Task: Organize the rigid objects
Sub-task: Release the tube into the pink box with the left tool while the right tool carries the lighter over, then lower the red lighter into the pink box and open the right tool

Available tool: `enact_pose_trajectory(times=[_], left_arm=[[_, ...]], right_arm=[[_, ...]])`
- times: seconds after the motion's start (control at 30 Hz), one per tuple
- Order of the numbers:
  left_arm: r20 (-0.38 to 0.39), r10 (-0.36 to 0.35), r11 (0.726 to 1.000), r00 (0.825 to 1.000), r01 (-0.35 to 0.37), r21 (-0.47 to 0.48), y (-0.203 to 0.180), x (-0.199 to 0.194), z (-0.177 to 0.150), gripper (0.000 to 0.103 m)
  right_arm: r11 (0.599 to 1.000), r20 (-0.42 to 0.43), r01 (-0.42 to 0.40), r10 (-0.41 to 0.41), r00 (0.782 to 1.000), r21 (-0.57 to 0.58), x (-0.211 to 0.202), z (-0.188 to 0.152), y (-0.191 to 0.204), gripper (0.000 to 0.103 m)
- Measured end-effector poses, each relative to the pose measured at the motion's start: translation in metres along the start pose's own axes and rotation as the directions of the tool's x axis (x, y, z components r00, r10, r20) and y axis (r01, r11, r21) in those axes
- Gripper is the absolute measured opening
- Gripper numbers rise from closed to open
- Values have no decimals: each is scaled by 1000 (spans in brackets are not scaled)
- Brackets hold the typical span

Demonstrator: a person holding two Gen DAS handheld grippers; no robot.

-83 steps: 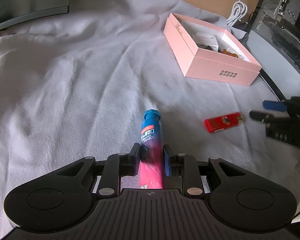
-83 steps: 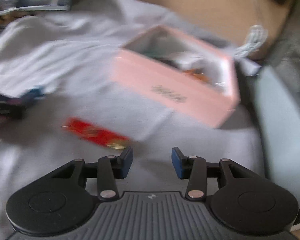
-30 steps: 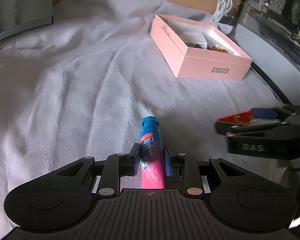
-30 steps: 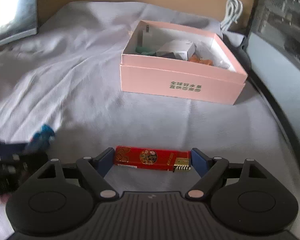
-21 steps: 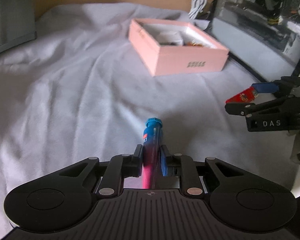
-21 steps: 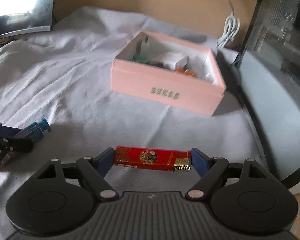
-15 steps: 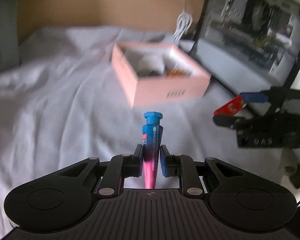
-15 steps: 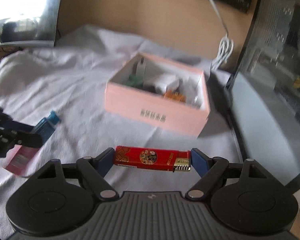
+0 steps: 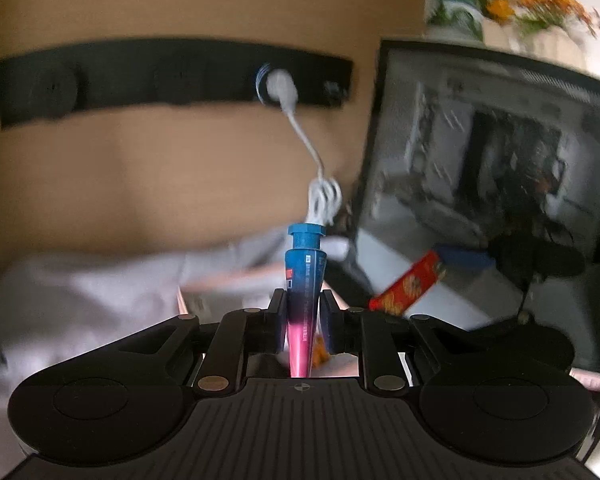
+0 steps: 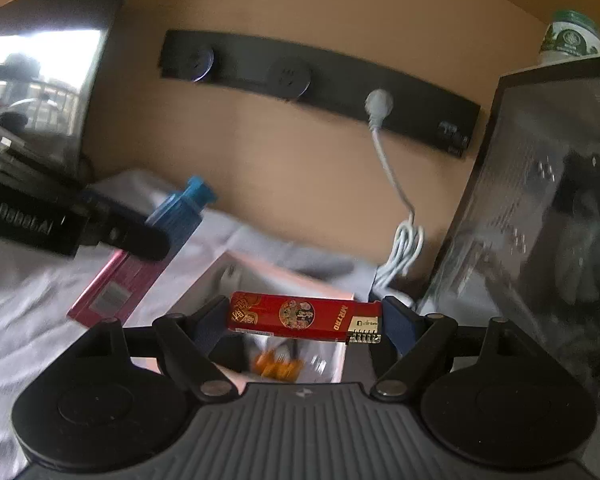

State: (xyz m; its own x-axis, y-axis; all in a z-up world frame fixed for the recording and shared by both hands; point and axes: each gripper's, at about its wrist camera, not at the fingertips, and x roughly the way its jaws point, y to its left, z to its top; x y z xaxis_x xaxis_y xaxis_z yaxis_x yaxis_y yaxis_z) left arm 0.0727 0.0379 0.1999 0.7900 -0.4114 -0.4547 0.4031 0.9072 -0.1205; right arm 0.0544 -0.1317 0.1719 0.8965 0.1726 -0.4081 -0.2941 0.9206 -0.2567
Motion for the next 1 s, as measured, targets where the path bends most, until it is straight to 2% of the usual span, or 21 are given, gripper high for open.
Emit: enact_pose_trajectory(times=[0.1, 0.17, 0.23, 0.33, 0.47, 0.73, 1.0], left_arm=[[19, 15, 1000, 1000, -15, -18, 10, 17, 29, 20], [-4, 22, 998, 1000, -22, -60, 20, 34, 42, 21], [-22, 42, 993, 999, -44, -108, 30, 50, 47, 21], [-29, 88, 989, 996, -91, -116, 34, 67, 46, 22], [-70, 98, 985, 993, -107, -137, 38, 78, 29, 22], [-161, 154, 967, 975, -182, -178, 52, 68, -31, 22], [-231, 144, 970, 962, -183, -159, 52, 45, -80, 22]], right_arm=[[999, 10, -12, 12, 1000, 43, 18, 15, -12, 82], [997, 4, -16, 16, 1000, 76, 33, 22, -18, 82], [992, -24, -42, 45, 999, 116, 47, 25, -24, 82], [983, -60, -44, 56, 997, 175, 59, 25, -29, 82], [978, -83, -59, 77, 994, 199, 68, 19, -28, 82], [963, -164, -50, 96, 982, 264, 76, 4, -28, 82], [964, -252, -26, 96, 963, 265, 65, -44, -9, 82]])
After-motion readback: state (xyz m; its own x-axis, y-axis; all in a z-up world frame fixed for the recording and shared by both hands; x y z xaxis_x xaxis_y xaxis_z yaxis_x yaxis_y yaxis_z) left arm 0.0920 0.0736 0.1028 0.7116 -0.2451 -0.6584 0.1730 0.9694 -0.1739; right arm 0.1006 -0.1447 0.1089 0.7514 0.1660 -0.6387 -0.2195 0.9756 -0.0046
